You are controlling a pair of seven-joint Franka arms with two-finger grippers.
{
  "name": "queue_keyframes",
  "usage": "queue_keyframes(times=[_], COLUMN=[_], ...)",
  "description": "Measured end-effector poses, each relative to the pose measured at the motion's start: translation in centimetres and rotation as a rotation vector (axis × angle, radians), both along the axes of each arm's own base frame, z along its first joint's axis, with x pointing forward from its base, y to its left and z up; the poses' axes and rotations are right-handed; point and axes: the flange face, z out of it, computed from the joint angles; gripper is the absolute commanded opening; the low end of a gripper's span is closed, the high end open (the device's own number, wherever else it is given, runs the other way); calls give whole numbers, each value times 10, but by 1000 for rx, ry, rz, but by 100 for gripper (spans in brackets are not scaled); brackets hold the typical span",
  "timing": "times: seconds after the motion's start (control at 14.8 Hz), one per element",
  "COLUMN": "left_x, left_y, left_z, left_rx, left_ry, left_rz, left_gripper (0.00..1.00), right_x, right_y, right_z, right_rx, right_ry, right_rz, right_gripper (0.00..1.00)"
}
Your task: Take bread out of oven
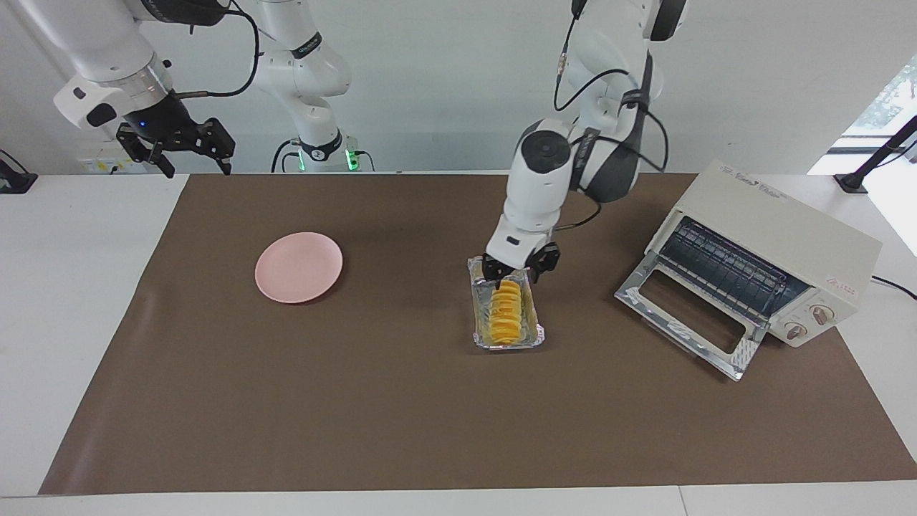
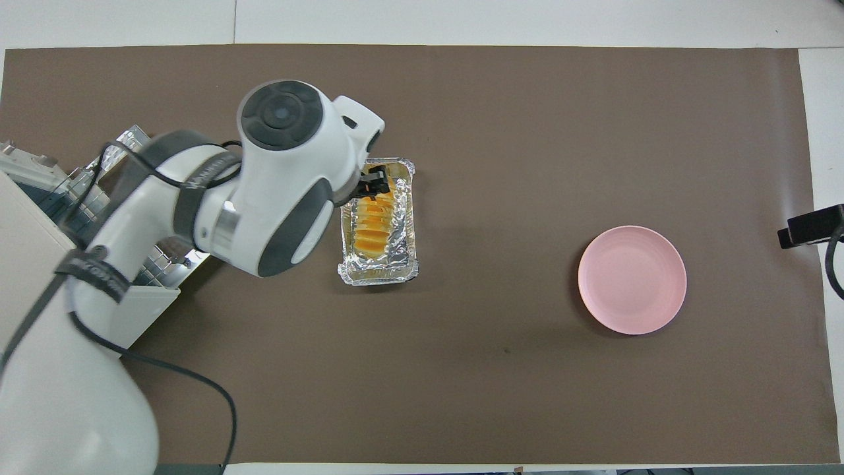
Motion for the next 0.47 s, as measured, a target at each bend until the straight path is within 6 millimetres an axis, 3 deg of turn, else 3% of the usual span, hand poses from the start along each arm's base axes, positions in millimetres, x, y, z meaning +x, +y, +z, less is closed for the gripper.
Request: queue_keyframes(times=[0.14, 0.27, 0.34, 0.47], left_x=[11, 11, 8, -4], left_y=[85, 167, 197, 231], left_z=[43, 71, 81, 96], left_rx=[12, 18, 15, 11], left_ry=[34, 87, 107, 145], left_rz=[47, 27, 21, 26], left_gripper=[100, 100, 100, 100], right_x=[-1, 5, 8, 10], right_y=[9, 43, 67, 121], right_z=[-5, -20, -30, -53], right_rx=[1, -3, -3, -6], right_ry=[5, -23, -37, -62], right_rz=[13, 4, -1, -12], right_gripper=[100, 100, 100, 100])
